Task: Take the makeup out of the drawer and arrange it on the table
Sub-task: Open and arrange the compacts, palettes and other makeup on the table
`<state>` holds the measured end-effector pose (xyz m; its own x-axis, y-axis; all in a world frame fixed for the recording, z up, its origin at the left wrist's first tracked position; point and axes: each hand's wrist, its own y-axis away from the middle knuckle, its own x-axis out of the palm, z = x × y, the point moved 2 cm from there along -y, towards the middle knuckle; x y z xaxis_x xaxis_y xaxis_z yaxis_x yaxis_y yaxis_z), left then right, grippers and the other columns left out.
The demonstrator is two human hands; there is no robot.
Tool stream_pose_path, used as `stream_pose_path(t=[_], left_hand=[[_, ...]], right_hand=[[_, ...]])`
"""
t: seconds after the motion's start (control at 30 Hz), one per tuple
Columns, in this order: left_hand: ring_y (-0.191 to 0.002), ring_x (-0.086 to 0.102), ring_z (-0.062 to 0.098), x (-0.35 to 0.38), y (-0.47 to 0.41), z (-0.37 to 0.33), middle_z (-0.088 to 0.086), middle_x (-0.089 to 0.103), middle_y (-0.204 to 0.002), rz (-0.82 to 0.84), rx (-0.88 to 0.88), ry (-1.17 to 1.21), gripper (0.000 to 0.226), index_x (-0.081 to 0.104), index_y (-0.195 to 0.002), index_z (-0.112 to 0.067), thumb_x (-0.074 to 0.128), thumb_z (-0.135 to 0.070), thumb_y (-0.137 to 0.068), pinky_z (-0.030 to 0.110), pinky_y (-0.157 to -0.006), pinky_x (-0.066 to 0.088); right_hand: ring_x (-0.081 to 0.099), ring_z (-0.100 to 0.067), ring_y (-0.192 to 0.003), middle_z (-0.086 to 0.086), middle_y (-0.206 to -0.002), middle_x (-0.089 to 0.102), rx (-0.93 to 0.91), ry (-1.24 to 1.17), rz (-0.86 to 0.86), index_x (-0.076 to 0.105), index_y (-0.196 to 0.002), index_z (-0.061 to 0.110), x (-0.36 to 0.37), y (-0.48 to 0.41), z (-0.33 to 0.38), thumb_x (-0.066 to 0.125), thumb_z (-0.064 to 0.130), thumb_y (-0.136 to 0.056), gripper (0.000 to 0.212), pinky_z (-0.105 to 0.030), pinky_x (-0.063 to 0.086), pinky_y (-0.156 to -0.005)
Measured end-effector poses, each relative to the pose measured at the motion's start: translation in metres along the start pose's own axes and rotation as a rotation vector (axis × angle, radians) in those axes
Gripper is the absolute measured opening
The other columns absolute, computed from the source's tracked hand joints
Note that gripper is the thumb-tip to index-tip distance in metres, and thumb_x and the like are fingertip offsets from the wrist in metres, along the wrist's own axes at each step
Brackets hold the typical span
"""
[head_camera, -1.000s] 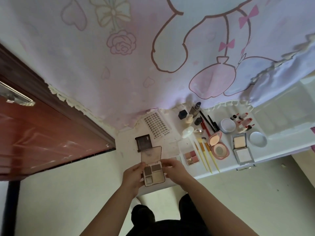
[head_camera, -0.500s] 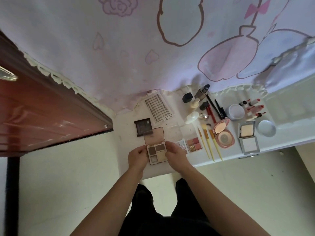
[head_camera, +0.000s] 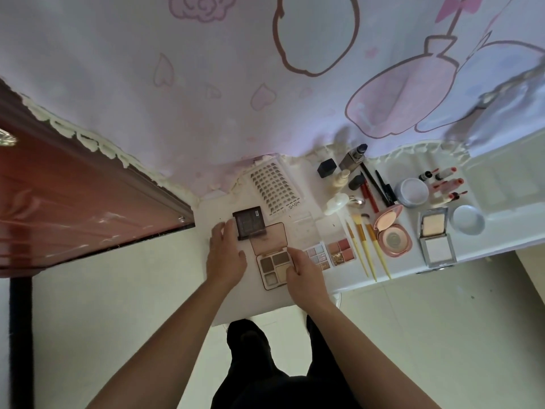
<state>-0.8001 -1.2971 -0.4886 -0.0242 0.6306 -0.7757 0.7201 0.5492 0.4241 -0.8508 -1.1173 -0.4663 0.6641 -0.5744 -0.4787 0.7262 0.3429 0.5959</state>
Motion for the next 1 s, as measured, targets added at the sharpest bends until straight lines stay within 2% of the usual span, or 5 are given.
stream_pose_path(t=[0.13,0.33,0.5,0.67,1.0], left_hand=[[-0.136,0.023,0.031,-0.008,-0.038,0.005,-0.001,0.002,-0.166,0.117,0.186,-0.173,0.08,0.017,-0.156,-0.019,0.063,-0.019,-0.091,0.047,-0.107,0.039],[-0.12,0.045,0.029,-0.016,-0.036,0.005,0.003,0.052,-0.14,0.027,0.177,-0.114,0.068,0.048,-0.14,-0.016,0.076,-0.027,-0.079,0.042,-0.092,0.047],[-0.105,0.056,0.021,-0.05,0.001,0.0,-0.003,0.062,-0.109,-0.106,-0.275,0.511,0.043,0.062,-0.118,-0.02,0.078,-0.025,-0.079,0.035,-0.086,0.046],[-0.094,0.057,0.019,-0.09,0.043,-0.019,0.003,0.066,-0.097,0.171,-0.384,1.409,0.008,0.064,-0.085,-0.014,0.065,-0.021,-0.086,0.035,-0.084,0.042],[-0.112,0.056,0.019,-0.132,0.108,-0.068,0.005,0.063,-0.124,0.307,0.033,1.345,0.068,0.066,-0.128,-0.019,0.085,-0.039,-0.066,0.037,-0.092,0.039]], right_hand=[[0.056,-0.018,-0.122,0.002,-0.132,0.063,-0.006,0.011,0.022,0.051,-0.142,0.018,-0.002,-0.002,0.0,0.042,0.004,-0.094,0.051,-0.033,0.045,-0.103],[0.051,-0.02,-0.128,-0.001,-0.139,0.057,-0.022,0.07,0.05,0.048,-0.144,0.017,-0.008,-0.004,0.001,0.043,0.006,-0.096,0.05,-0.033,0.04,-0.107],[0.052,-0.018,-0.126,0.0,-0.138,0.055,-0.057,0.027,0.012,0.048,-0.144,0.022,-0.016,-0.005,0.017,0.046,0.015,-0.1,0.044,-0.04,0.042,-0.109],[0.058,-0.007,-0.113,0.007,-0.133,0.058,-0.195,-0.215,-0.061,0.057,-0.134,0.027,-0.035,0.009,0.067,0.05,0.013,-0.101,0.037,-0.033,0.049,-0.102],[0.065,0.003,-0.107,0.018,-0.12,0.068,-0.407,-0.509,0.056,0.066,-0.127,0.037,-0.071,0.062,0.144,0.074,0.045,-0.087,0.042,-0.019,0.054,-0.088]])
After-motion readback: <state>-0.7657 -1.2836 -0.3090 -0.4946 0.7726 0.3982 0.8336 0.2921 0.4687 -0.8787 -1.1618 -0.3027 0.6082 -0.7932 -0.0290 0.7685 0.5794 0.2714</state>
